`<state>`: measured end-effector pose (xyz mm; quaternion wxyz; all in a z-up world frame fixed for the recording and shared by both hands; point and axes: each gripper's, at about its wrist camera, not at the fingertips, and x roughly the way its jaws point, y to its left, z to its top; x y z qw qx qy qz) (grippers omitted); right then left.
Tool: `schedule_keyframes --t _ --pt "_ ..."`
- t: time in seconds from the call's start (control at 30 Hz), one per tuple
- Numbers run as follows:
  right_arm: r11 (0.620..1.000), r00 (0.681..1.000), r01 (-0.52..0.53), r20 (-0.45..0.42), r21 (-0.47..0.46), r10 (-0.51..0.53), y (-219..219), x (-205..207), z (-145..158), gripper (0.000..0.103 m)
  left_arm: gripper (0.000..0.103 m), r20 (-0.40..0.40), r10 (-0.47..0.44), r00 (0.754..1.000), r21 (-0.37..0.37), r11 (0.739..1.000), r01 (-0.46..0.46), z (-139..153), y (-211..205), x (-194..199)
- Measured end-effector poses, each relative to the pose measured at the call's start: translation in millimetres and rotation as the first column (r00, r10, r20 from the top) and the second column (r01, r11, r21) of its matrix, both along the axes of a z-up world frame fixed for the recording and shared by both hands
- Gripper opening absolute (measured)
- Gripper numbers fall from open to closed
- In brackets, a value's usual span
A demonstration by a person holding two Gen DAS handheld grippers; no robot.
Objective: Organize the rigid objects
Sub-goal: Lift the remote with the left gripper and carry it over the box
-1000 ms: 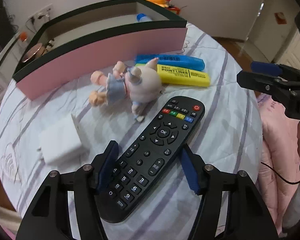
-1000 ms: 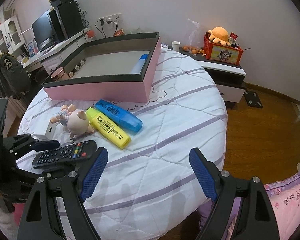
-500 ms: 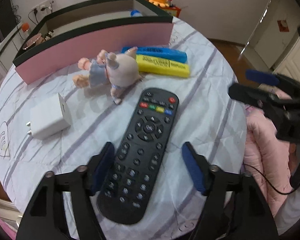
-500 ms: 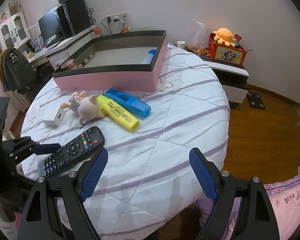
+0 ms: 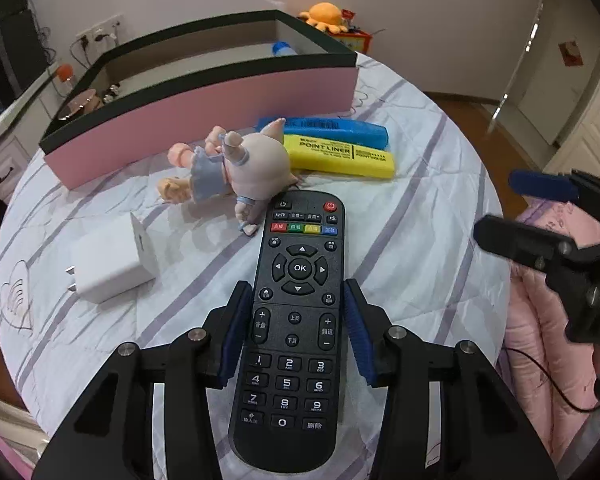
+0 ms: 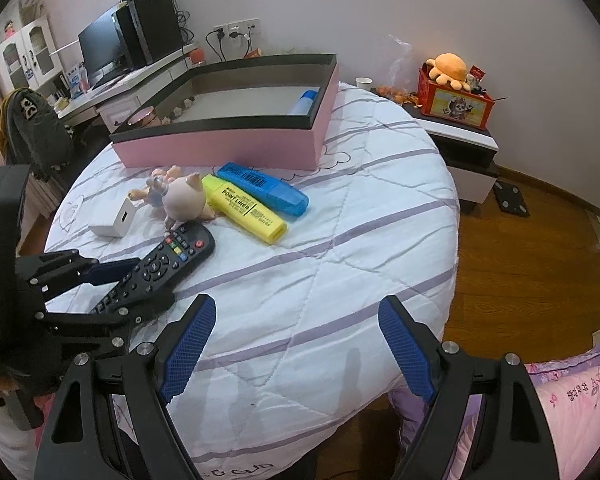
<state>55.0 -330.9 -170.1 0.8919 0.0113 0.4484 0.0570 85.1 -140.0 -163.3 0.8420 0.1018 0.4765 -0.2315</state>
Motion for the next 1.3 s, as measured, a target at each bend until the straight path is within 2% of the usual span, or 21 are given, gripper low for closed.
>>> schedule_keyframes --t 0.17,0.3,0.4,0.57,0.77,1.0,1.17,1.3 --pt "1.000 1.000 -0.006 -0.003 0.001 0.006 2.9 -0.8 -0.3 0.085 0.045 0.022 0.041 0.999 -0.012 0.999 -0.041 9.8 3.7 -2.2" --pt "1.000 1.000 -0.008 -0.003 0.002 0.008 3.7 -0.4 -1.5 0.085 0.045 -0.027 0.064 0.998 0.006 0.998 -0.064 -4.2 0.6 2.1" --pt "1.000 1.000 -0.015 -0.004 0.006 0.015 4.6 -1.6 -1.8 0.085 0.046 -0.011 0.071 0.997 0.018 0.997 -0.071 -5.7 -2.6 2.1" --pt "1.000 1.000 -0.014 -0.009 0.004 0.014 4.6 -3.2 -2.4 0.085 0.044 -0.004 0.074 0.997 -0.026 0.997 -0.074 -3.1 -0.2 2.6" --pt "1.000 1.000 -0.012 0.020 0.005 0.011 5.4 -5.5 8.0 0.085 0.044 0.064 0.033 0.997 -0.039 0.999 -0.030 18.3 4.8 -15.0" --pt "1.000 0.997 -0.014 0.076 0.016 0.013 7.2 -4.0 27.8 0.085 0.044 0.105 0.051 0.993 -0.081 0.996 -0.043 41.4 22.2 -23.5" --pt "0.999 0.994 -0.017 0.108 0.033 0.014 7.8 0.1 38.8 0.085 0.044 0.139 0.113 0.984 -0.111 0.989 -0.098 61.8 36.5 -6.8" --pt "0.998 0.990 -0.027 0.137 0.056 0.019 9.8 11.4 49.0 0.085 0.044 0.168 0.168 0.971 -0.144 0.979 -0.144 81.5 44.3 22.1"
